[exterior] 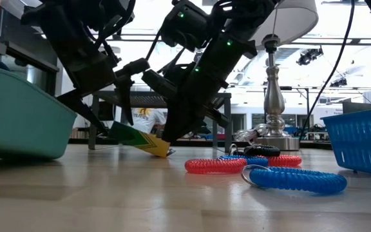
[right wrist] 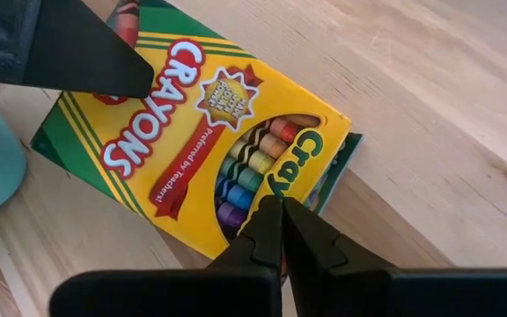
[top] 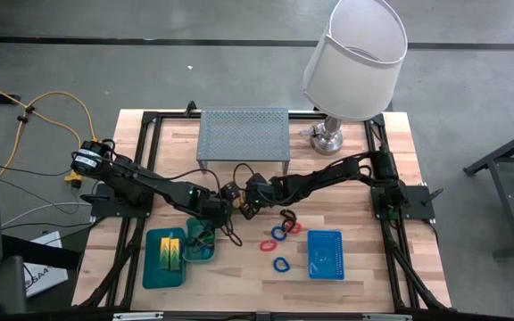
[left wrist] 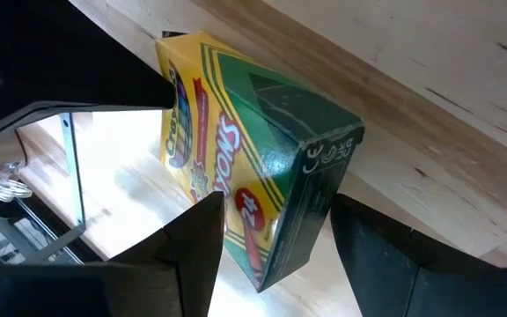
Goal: Pick & Place Office Desk Supplies
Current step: Put the box of crayons into the light blue bin
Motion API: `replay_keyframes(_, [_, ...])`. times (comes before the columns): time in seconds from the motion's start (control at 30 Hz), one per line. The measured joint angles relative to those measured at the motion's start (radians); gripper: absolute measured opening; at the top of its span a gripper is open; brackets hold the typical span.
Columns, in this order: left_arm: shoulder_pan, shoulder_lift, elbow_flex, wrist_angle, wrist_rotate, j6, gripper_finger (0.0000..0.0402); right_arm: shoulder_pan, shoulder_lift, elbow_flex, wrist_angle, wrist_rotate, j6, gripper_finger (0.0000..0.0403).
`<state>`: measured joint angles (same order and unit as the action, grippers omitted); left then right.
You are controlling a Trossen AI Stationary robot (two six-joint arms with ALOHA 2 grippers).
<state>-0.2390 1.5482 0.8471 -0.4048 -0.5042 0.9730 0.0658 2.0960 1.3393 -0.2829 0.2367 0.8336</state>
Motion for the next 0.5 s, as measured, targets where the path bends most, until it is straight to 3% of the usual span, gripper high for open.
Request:
replay_keyframes(0.27, [-0.016, 0.0, 0.0, 0.027, -0.077, 0.025, 0.0199, 0.0, -0.003, -0.001, -0.009, 0.0, -0.01, 0.0002])
replay_keyframes(0.5, [-0.034, 0.0, 0.0, 0.062, -0.078, 0.03, 0.0199, 0.0, -0.003, -0.001, -0.01, 0.0, -0.011, 0.0002])
